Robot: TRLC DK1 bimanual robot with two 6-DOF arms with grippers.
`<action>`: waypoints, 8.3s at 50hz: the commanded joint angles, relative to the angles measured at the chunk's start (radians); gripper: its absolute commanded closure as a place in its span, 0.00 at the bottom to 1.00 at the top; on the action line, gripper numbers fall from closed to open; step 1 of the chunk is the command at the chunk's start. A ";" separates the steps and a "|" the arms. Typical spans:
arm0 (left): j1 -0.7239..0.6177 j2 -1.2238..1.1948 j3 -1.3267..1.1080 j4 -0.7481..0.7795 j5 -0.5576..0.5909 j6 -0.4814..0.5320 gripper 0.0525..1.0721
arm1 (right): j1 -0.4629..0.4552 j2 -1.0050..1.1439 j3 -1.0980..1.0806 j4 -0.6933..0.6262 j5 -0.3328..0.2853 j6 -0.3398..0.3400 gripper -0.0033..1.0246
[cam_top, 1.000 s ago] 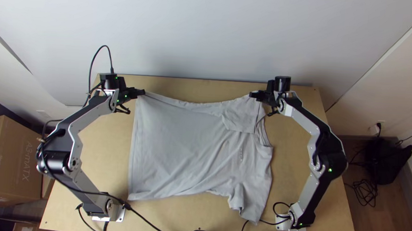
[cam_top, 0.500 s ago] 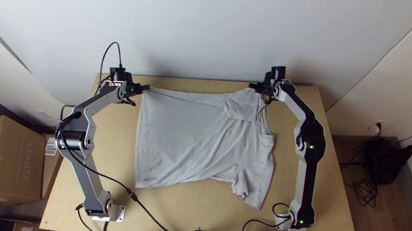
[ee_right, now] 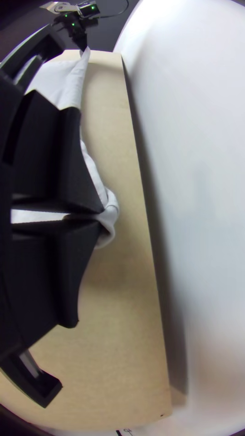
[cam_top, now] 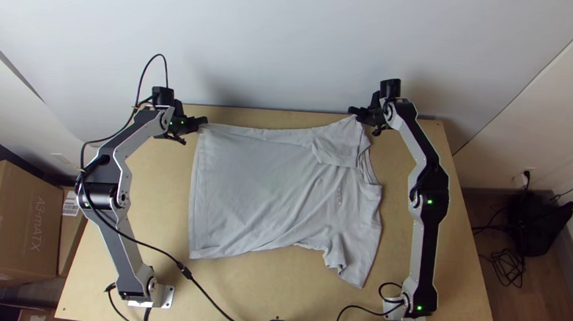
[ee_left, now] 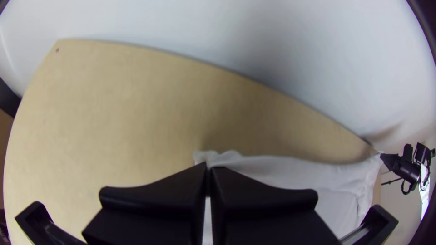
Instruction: Fold the t-shirt
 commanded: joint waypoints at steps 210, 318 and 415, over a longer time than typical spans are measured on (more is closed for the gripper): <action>-0.192 -1.130 -0.589 -0.699 0.031 0.421 0.05 | 0.188 -1.139 -1.554 -0.405 0.002 -0.009 0.08; -0.543 -0.821 -0.928 -0.624 -0.161 0.508 0.97 | 0.145 -1.214 -1.502 -0.253 -0.038 -0.078 0.97; -0.034 -0.295 -0.212 -0.363 -0.001 0.666 0.97 | 0.027 -0.533 -0.673 -0.060 0.077 -0.220 0.97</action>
